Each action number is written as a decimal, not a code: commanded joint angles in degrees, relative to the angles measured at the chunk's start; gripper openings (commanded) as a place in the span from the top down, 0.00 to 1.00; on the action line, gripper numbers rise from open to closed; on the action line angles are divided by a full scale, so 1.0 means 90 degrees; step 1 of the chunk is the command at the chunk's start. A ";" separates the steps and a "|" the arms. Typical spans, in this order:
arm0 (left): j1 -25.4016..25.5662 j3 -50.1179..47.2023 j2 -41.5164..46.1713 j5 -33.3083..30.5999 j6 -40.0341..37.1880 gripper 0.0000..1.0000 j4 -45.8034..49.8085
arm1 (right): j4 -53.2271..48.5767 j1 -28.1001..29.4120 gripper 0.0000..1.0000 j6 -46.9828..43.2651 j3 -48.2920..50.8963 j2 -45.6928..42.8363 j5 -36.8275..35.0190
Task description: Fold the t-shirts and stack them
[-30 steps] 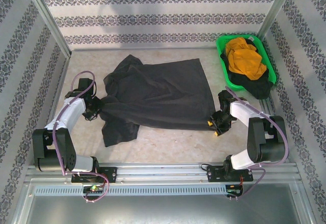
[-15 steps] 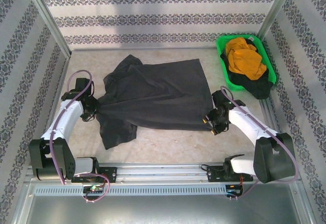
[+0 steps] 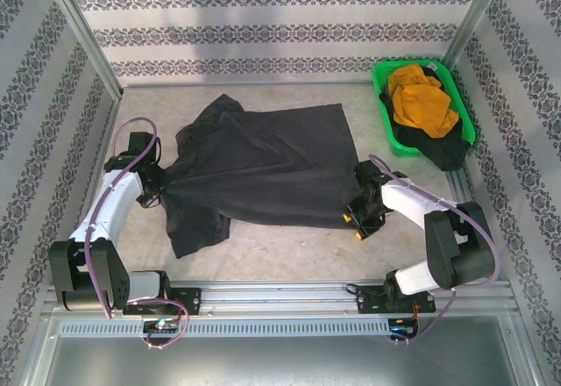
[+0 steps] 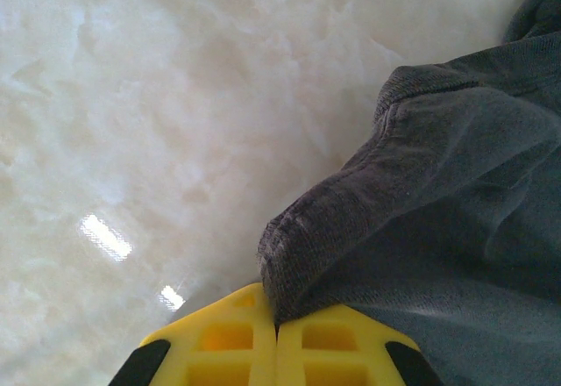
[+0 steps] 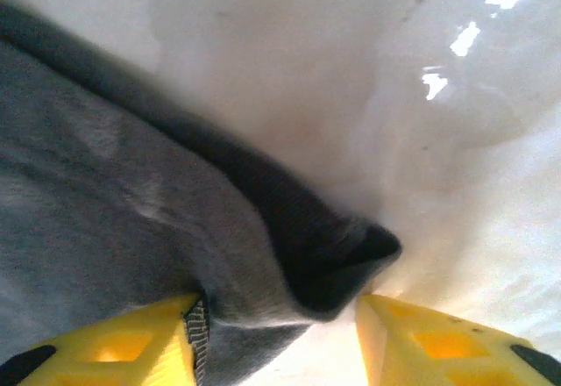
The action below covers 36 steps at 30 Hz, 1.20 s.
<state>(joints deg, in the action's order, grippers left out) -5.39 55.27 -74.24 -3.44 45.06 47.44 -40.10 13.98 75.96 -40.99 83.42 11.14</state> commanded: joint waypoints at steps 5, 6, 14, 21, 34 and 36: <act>-0.0087 0.0078 -0.0027 -0.0049 0.0049 1.00 -0.0074 | 0.0034 -0.0226 0.53 -0.0525 -0.0506 0.0774 -0.0069; -0.0085 0.0080 -0.0038 -0.0047 0.0057 1.00 -0.0101 | 0.0055 -0.0225 0.54 -0.0541 -0.0513 0.0864 -0.0048; -0.0085 0.0095 -0.0179 0.0103 0.0117 1.00 -0.0295 | 0.0905 -0.0572 0.82 -0.0504 -0.0815 0.1479 0.0091; -0.0085 0.0156 -0.0319 0.0381 0.0138 1.00 -0.0574 | 0.0829 -0.0751 1.00 -0.1068 -0.1737 0.1758 0.0053; -0.0075 0.2082 -0.0874 0.1433 0.0785 1.00 -0.1851 | 0.1582 -0.1100 1.00 -0.2566 -0.4942 0.1447 0.0001; -0.0075 0.2477 -0.0778 0.1319 0.0920 1.00 -0.1844 | 0.1561 -0.1157 1.00 -0.2737 -0.5392 0.1335 -0.0130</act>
<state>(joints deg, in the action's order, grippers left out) -5.39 72.84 -82.67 8.58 50.39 34.63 -27.09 4.58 56.16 -85.12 96.53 12.78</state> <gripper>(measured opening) 0.054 0.063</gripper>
